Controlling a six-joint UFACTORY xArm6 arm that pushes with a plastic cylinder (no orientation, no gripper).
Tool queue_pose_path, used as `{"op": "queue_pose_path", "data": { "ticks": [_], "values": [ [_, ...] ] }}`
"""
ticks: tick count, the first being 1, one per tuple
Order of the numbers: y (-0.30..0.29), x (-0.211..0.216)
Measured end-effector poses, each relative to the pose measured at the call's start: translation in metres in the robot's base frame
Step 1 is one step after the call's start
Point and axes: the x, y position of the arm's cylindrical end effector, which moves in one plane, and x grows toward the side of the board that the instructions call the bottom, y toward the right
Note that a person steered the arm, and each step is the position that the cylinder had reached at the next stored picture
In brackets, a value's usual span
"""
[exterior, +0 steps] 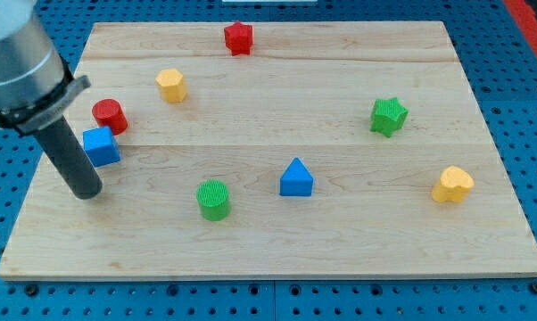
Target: Point at the blue cube
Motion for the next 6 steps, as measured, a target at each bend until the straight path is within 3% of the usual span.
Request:
{"op": "queue_pose_path", "data": {
  "ticks": [1, 3, 4, 6],
  "values": [
    [-0.05, -0.033],
    [-0.069, -0.037],
    [-0.064, 0.023],
    [0.033, 0.028]
  ]
}}
